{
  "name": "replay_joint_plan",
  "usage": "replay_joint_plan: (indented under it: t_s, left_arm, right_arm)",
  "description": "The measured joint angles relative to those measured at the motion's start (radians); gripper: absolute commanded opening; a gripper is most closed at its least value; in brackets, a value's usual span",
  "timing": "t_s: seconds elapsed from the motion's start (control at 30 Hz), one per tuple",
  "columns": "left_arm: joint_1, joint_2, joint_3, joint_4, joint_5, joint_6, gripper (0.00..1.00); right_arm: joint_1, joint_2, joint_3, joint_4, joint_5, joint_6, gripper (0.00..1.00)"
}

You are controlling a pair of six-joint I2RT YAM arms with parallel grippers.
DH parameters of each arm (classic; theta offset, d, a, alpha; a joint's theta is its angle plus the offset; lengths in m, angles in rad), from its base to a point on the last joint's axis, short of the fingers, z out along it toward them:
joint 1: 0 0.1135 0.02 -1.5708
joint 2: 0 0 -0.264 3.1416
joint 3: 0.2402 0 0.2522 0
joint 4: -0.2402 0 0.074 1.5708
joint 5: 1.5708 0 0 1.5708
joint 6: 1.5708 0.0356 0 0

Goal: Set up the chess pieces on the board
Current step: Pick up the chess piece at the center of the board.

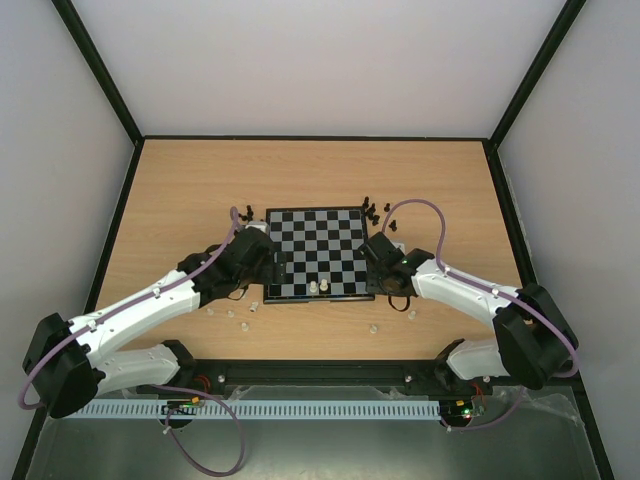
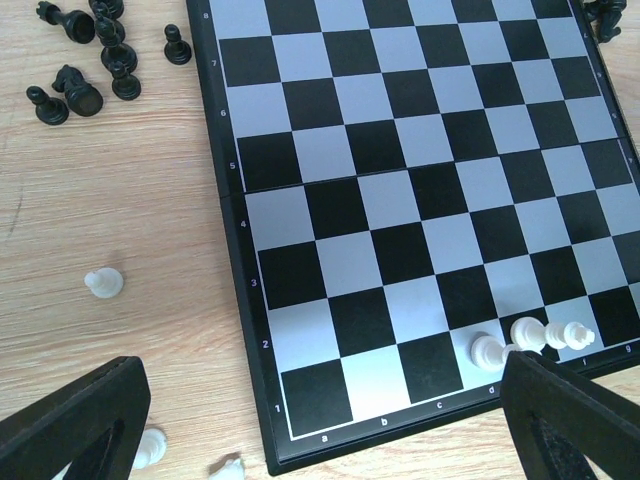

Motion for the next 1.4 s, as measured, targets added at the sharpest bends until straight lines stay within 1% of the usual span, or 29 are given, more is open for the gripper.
replay_joint_plan:
  t_s: [0.37, 0.6, 1.0, 1.2, 1.4]
  left_arm:
    - [0.0, 0.0, -0.003, 0.007, 0.001, 0.001, 0.99]
    - [0.002, 0.008, -0.003, 0.008, 0.001, 0.001, 0.99]
    - [0.004, 0.048, -0.003, 0.011, 0.002, 0.004, 0.99]
    - [0.004, 0.059, -0.002, 0.011, 0.001, 0.004, 0.99]
    - [0.004, 0.066, 0.005, 0.013, 0.002, 0.004, 0.99]
  right_arm:
    - [-0.014, 0.029, 0.0, 0.0, 0.032, 0.0, 0.36]
    - [-0.035, 0.04, 0.0, 0.005, 0.039, -0.014, 0.23]
    - [-0.039, 0.064, -0.004, 0.029, 0.036, -0.035, 0.06]
    - [-0.039, 0.051, -0.004, 0.026, 0.037, -0.041, 0.05]
    - [-0.039, -0.004, -0.003, 0.004, 0.037, -0.047, 0.05]
